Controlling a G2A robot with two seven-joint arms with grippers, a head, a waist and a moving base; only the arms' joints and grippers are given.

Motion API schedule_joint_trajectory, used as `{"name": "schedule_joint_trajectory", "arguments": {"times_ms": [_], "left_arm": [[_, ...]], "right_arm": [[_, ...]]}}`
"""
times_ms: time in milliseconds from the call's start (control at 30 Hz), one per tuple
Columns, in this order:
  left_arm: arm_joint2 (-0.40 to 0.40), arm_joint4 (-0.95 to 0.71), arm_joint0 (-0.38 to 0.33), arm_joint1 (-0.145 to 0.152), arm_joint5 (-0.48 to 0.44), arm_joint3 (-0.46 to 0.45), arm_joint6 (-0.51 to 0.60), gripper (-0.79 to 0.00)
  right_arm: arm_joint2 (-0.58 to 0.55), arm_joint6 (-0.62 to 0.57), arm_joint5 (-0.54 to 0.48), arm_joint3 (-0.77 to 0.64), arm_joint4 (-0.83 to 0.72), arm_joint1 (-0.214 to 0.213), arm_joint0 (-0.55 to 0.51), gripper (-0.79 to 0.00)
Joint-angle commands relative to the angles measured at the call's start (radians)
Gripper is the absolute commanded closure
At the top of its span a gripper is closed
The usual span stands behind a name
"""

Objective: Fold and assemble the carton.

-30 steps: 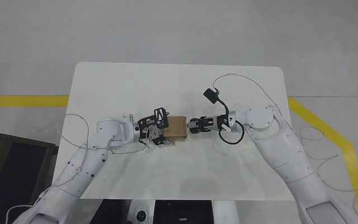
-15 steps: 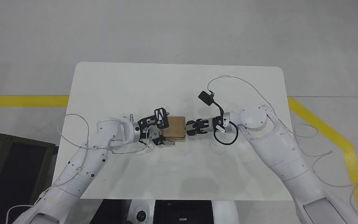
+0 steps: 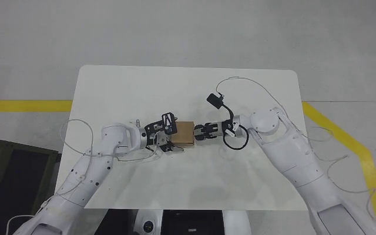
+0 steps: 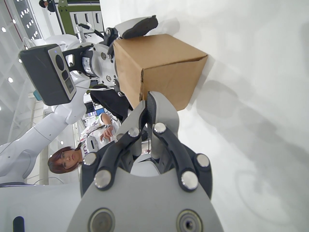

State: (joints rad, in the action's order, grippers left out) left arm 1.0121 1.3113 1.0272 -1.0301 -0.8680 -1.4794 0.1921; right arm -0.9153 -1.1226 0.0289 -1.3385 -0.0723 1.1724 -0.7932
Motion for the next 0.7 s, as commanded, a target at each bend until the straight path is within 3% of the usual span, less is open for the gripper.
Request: {"name": "schedule_joint_trajectory", "arguments": {"times_ms": [0,233,300,400,467,500,667], "left_arm": [[0.005,0.008,0.003,0.003,-0.014,-0.010,0.001,-0.785],[0.076,-0.023,0.032,0.023,-0.071,-0.036,-0.002,-0.785],[0.109,-0.051,0.042,0.031,-0.089,-0.044,0.003,-0.785],[0.156,-0.101,0.056,0.041,-0.115,-0.061,0.018,-0.785],[0.185,-0.142,0.064,0.048,-0.126,-0.077,0.029,-0.785],[0.200,-0.164,0.066,0.051,-0.129,-0.084,0.034,-0.785],[0.251,-0.265,0.068,0.061,-0.105,-0.109,0.084,-0.785]], "right_arm": [[-0.019,0.005,0.001,-0.010,0.004,-0.006,-0.010,0.000],[-0.104,0.021,-0.074,-0.052,0.013,-0.032,-0.061,0.000],[-0.129,0.031,-0.093,-0.062,0.031,-0.040,-0.072,-0.099],[-0.163,0.051,-0.131,-0.082,0.038,-0.048,-0.090,-0.351],[-0.183,0.064,-0.167,-0.092,0.037,-0.053,-0.100,-0.736],[-0.191,0.069,-0.189,-0.093,0.037,-0.055,-0.103,-0.785],[-0.229,0.115,-0.307,-0.076,0.031,-0.061,-0.107,-0.785]]}}
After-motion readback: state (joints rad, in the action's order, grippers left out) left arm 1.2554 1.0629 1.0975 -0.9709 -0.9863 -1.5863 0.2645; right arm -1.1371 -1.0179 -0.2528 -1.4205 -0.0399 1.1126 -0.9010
